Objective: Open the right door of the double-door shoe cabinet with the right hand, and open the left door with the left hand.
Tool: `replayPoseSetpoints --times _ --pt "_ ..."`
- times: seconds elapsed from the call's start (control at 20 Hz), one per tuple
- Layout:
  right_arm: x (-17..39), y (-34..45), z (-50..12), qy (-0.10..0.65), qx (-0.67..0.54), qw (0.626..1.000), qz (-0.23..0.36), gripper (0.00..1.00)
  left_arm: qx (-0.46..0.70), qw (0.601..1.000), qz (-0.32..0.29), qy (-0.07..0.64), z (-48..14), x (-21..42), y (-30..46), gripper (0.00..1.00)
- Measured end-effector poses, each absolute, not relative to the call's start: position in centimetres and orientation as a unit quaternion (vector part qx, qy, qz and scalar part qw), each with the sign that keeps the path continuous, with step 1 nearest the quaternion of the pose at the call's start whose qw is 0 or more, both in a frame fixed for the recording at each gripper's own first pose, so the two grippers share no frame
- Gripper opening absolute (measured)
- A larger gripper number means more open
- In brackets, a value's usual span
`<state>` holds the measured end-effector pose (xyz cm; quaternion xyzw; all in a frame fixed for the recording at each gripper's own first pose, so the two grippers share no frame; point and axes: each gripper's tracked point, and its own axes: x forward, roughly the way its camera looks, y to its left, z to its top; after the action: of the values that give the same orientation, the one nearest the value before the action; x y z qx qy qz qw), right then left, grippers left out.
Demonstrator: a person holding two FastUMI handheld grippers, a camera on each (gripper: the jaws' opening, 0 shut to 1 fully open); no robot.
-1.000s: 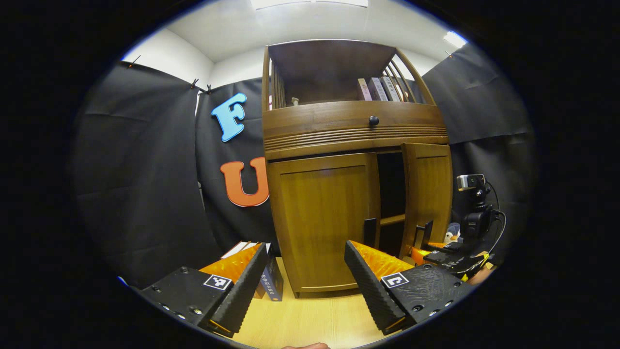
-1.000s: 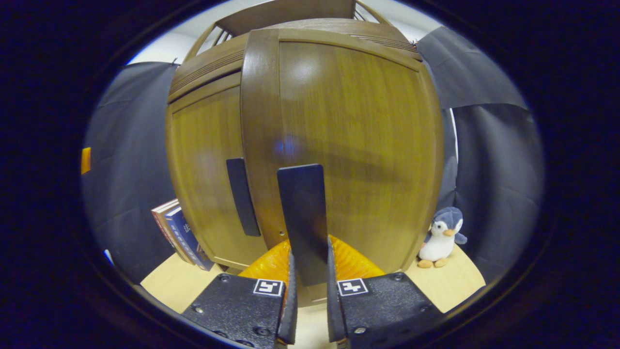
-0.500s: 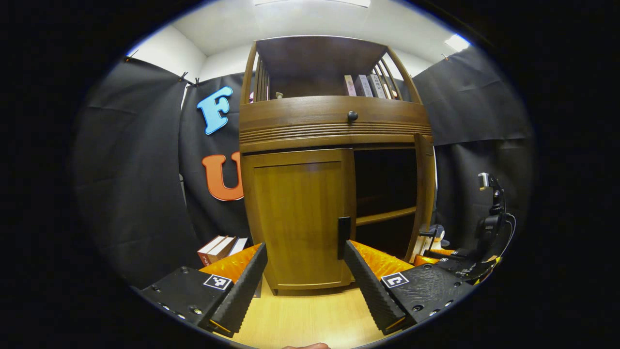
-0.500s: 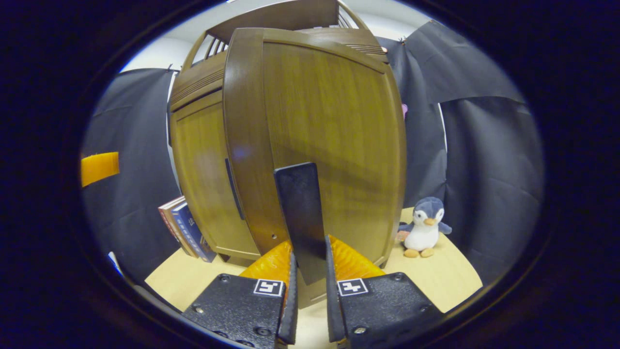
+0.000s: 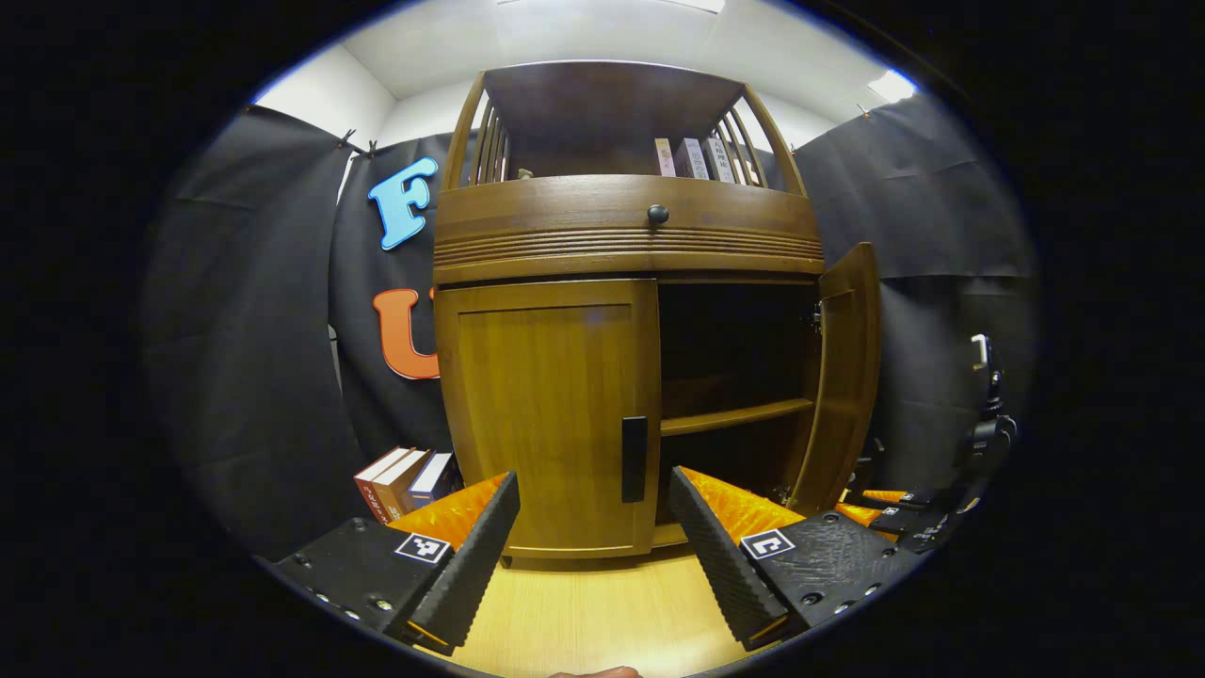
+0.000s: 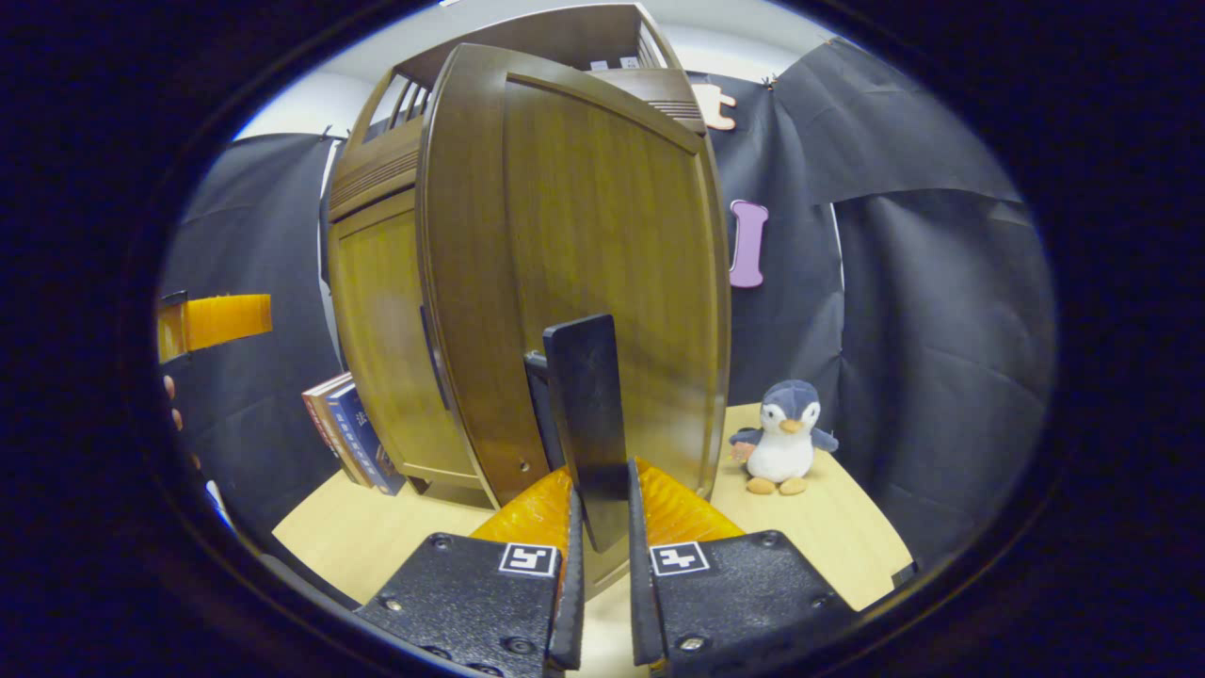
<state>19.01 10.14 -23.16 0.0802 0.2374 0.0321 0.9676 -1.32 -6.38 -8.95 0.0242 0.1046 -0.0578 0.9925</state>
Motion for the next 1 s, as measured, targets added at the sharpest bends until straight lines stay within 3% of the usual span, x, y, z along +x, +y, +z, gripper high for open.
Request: replayPoseSetpoints --times 0.35,0.4,1.0 --pt "20.3 8.5 -21.2 0.235 0.061 0.97 -0.002 0.18 0.025 0.989 -0.091 0.114 -9.6 -0.6 -10.3 0.96" --pt "20.6 8.4 -20.9 0.235 0.059 0.97 -0.008 0.17 0.026 0.988 -0.096 0.115 -9.7 -0.5 -10.8 1.0" --pt "19.5 2.6 -19.6 0.245 0.06 0.965 -0.071 0.07 0.012 0.982 -0.144 0.12 -11.3 2.1 -14.8 0.96"
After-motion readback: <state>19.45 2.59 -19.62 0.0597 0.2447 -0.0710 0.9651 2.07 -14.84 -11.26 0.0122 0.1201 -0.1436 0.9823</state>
